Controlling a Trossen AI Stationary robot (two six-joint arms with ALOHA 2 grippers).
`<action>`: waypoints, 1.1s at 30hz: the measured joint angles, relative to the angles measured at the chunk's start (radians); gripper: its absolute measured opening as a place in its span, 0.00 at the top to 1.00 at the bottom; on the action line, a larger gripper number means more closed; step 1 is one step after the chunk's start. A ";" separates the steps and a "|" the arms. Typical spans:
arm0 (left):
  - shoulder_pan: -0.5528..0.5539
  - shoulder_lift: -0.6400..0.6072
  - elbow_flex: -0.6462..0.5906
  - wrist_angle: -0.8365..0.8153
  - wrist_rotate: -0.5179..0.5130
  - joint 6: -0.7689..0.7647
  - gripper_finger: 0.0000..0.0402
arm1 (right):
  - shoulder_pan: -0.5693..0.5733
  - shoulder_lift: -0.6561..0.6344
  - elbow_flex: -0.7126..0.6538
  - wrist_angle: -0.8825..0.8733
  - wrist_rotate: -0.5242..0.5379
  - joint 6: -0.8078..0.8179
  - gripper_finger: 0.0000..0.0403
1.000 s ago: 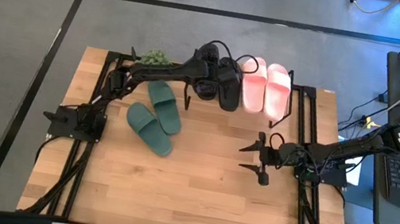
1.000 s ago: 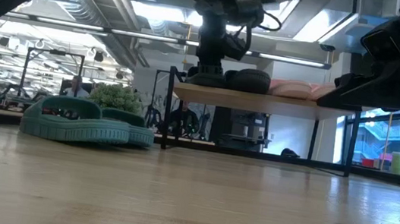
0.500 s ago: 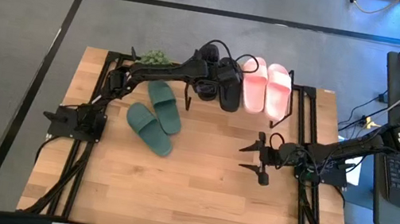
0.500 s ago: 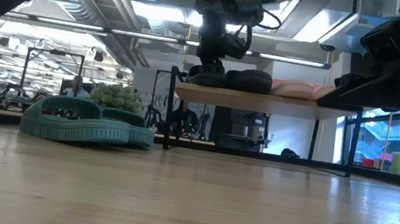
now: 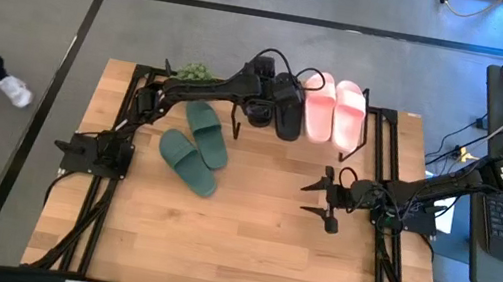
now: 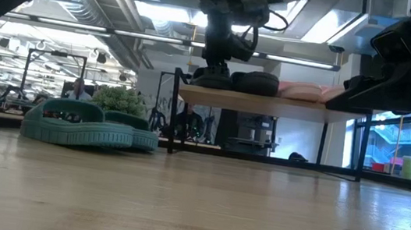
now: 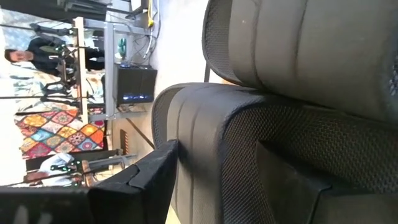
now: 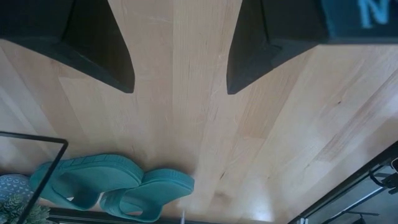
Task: Pick and place slides into the shelf
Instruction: Put the black slide on the shelf
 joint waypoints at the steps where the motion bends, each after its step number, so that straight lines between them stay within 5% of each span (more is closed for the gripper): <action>1: 0.000 0.000 0.000 -0.002 0.004 0.001 0.48 | 0.000 0.000 0.000 0.000 0.000 0.000 0.37; 24: 0.013 -0.003 0.002 -0.022 0.085 0.007 0.48 | 0.000 0.000 0.000 0.000 0.000 0.000 0.37; 33: 0.008 0.003 0.106 -0.085 0.135 0.012 0.48 | 0.000 0.000 0.000 -0.001 0.000 -0.002 0.37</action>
